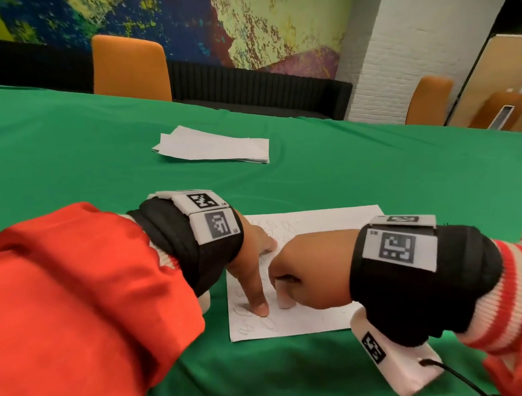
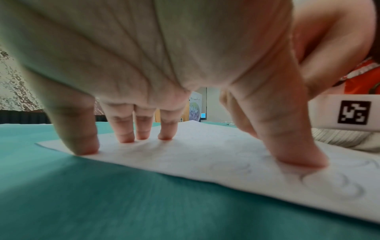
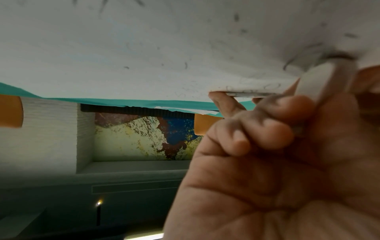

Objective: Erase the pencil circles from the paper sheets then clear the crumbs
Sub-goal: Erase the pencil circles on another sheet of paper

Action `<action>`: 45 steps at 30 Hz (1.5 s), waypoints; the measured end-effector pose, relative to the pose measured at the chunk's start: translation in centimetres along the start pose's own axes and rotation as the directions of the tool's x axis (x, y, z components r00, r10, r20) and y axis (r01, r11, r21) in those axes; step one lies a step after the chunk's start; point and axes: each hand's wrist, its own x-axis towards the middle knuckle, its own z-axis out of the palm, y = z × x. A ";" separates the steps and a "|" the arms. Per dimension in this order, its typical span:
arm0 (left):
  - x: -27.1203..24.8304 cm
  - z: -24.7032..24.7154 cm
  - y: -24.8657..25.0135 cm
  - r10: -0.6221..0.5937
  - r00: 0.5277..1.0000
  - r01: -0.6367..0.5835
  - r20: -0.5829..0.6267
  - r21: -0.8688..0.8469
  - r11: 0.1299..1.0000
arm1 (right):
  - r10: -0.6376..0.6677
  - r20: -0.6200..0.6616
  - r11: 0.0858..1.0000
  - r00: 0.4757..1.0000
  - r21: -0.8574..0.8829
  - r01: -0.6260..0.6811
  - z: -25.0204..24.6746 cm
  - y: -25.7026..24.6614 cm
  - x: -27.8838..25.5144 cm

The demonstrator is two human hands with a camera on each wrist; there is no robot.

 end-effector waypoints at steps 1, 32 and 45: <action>0.0 0.0 -0.1 -0.003 1.000 0.003 0.001 0.002 1.000 | 0.009 0.002 1.000 1.000 0.009 -0.009 -0.1 0.2 0.1; -0.6 -0.1 0.3 -0.038 0.999 0.038 -0.014 0.012 0.999 | 0.002 0.166 0.994 0.986 0.110 -0.021 -0.1 1.7 0.8; -0.6 -0.2 0.4 -0.035 0.999 0.035 -0.017 0.015 0.999 | 0.075 0.154 0.976 0.985 0.190 -0.104 0.0 3.1 1.3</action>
